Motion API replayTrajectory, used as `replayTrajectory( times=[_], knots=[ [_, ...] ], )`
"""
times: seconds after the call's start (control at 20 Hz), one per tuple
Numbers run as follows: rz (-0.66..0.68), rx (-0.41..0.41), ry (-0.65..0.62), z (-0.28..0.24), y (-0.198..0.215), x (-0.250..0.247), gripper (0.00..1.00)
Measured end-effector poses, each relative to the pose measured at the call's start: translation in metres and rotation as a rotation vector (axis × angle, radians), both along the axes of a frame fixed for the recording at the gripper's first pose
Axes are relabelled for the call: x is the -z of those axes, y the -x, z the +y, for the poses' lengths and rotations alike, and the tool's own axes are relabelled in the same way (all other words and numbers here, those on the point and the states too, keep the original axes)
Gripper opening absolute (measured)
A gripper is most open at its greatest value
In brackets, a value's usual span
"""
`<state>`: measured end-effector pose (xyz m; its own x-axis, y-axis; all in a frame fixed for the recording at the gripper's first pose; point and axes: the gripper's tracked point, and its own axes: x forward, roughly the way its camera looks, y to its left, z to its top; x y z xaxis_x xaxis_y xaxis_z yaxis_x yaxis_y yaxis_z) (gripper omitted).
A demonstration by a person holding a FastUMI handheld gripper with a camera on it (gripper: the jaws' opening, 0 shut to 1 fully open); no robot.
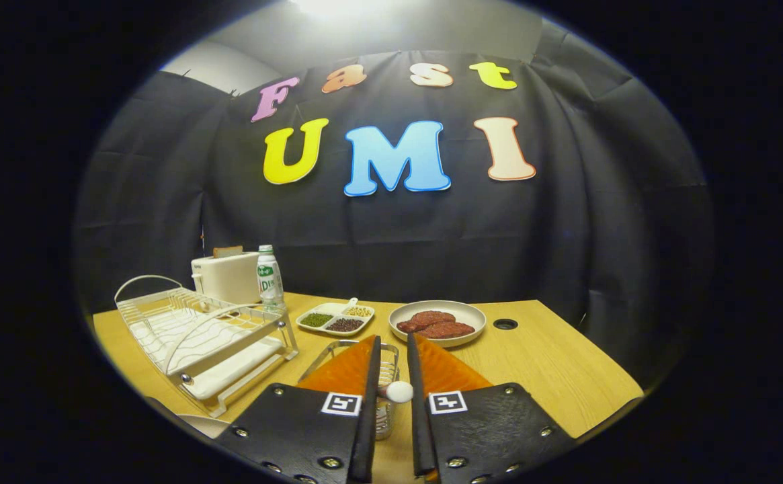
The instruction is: Take the plate from the dish rack, then take the spoon from the basket and place it into the plate.
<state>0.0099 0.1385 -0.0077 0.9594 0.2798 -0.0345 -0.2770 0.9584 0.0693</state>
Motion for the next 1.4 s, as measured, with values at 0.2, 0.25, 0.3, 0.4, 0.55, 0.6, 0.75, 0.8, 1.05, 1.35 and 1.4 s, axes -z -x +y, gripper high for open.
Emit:
replayTrajectory(
  times=[0.2, 0.25, 0.3, 0.4, 0.55, 0.6, 0.75, 0.8, 1.05, 1.35, 1.4],
  knots=[
    [0.034, -0.027, 0.001, 0.008, 0.006, -0.004, 0.07],
    [0.047, -0.021, -0.004, 0.007, 0.007, -0.006, 0.07],
    [0.053, -0.014, -0.007, 0.006, 0.009, -0.009, 0.07],
    [0.049, -0.008, -0.009, 0.003, 0.013, -0.025, 0.07],
    [0.064, 0.000, -0.013, 0.002, 0.023, -0.049, 0.07],
    [0.060, 0.001, -0.016, 0.001, 0.027, -0.061, 0.06],
    [0.052, 0.020, 0.004, -0.006, 0.044, -0.100, 0.07],
    [0.045, 0.025, 0.005, -0.008, 0.051, -0.115, 0.07],
    [0.044, 0.050, 0.032, -0.010, 0.087, -0.166, 0.07],
    [0.087, 0.074, 0.067, -0.011, 0.118, -0.180, 0.07],
    [0.094, 0.073, 0.071, -0.009, 0.122, -0.179, 0.07]
  ],
)
